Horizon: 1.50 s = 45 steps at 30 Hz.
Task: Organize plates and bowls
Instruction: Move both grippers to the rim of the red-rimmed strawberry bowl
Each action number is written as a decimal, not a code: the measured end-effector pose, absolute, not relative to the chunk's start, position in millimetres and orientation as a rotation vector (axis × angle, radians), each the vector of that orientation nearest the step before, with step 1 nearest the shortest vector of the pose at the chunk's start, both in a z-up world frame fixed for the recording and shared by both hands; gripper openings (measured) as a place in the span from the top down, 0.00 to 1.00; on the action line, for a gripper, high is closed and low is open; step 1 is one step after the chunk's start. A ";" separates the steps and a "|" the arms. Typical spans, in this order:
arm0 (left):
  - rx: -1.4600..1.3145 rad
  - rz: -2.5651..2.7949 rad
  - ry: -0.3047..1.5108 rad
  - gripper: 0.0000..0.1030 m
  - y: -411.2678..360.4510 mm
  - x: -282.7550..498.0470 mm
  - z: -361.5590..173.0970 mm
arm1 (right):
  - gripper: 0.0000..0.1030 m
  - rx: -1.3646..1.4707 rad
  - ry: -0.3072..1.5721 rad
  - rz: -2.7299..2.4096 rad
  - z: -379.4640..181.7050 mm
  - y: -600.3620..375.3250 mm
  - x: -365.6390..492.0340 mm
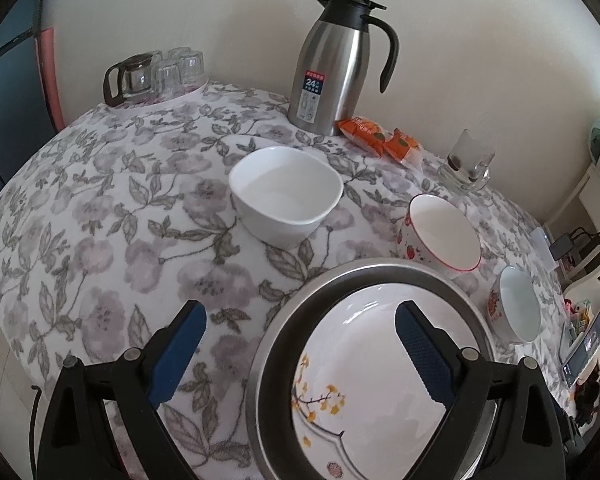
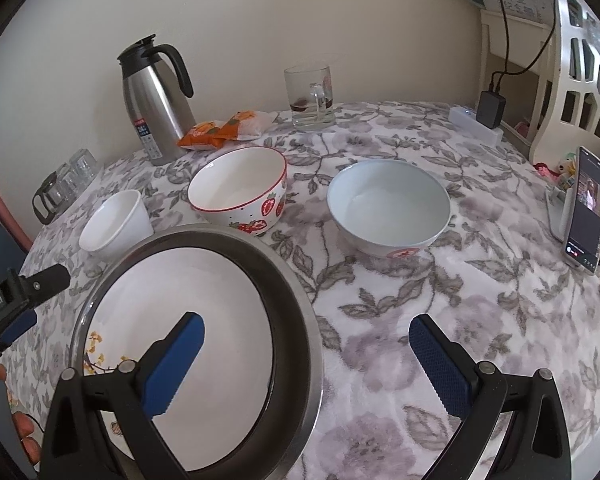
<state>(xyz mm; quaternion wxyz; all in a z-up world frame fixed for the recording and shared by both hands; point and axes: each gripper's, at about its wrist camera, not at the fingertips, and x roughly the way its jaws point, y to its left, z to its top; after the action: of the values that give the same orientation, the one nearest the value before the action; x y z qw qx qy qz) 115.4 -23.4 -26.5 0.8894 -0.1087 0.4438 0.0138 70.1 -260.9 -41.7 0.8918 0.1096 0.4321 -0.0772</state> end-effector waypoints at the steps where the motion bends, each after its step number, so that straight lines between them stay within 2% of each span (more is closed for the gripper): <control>1: -0.217 0.027 0.923 0.07 -25.4 116.9 -25.6 | 0.00 0.230 0.895 -0.163 -41.8 -261.7 69.7; 17: -0.158 -0.022 0.857 0.07 -56.8 157.1 13.7 | 0.00 0.258 0.875 -0.198 -38.6 -274.9 82.9; 35: -0.226 -0.093 0.930 0.07 -59.4 216.1 4.8 | 0.00 0.304 0.883 -0.225 -38.3 -293.7 129.6; 45: -0.247 -0.143 0.971 0.07 -63.1 244.6 1.6 | 0.00 0.359 0.840 -0.166 -9.5 -299.5 171.4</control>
<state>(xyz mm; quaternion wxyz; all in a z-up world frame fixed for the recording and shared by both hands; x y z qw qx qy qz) 244.6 -63.1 1.6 0.8747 -0.1185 0.4651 -0.0683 171.4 -299.5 -9.5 0.8941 0.1733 0.4052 -0.0801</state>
